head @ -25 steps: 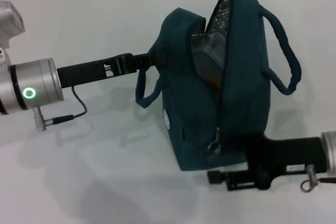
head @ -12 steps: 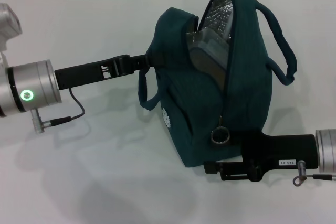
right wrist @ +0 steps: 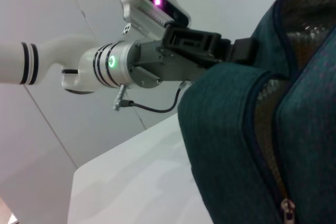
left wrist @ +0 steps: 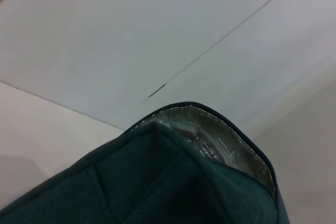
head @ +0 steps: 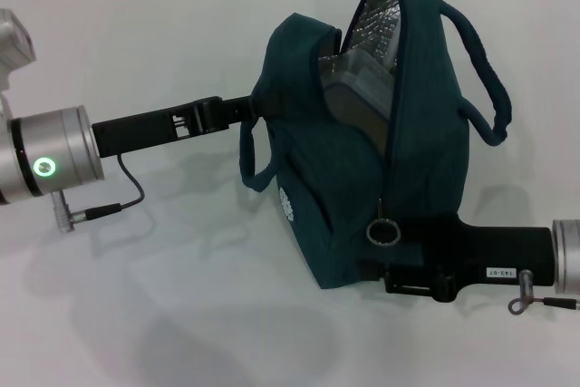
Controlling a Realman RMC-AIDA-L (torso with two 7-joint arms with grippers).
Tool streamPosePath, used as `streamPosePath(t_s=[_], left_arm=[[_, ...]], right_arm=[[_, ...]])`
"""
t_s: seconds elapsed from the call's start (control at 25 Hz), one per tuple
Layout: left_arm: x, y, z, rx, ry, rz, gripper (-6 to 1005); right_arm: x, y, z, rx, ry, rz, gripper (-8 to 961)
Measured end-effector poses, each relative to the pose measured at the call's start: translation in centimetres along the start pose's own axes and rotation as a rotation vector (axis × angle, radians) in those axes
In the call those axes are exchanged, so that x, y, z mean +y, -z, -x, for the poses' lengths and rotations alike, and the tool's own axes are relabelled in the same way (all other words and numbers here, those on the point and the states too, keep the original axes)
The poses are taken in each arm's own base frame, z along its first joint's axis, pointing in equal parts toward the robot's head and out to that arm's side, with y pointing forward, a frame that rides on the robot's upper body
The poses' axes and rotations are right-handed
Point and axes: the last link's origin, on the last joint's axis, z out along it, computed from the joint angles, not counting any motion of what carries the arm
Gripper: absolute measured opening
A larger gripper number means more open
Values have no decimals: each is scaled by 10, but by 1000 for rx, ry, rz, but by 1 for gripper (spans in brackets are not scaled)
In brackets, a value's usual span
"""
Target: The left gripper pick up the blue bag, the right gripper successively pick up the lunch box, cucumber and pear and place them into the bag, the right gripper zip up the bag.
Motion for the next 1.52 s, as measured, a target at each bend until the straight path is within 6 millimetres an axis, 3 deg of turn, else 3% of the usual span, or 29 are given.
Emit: streamPosePath(t_s=[0.24, 0.68, 1.12, 1.52], left_arm=[[0, 1, 0, 0, 0, -1, 97], [0, 1, -1, 0, -2, -3, 98], [0, 2, -2, 0, -8, -5, 98], [0, 2, -3, 0, -12, -5, 99]], right_arm=[[-3, 0, -1, 1, 6, -22, 500], [-1, 12, -6, -58, -32, -53, 105], [4, 16, -12, -70, -26, -48, 107], [11, 17, -11, -79, -22, -7, 8]])
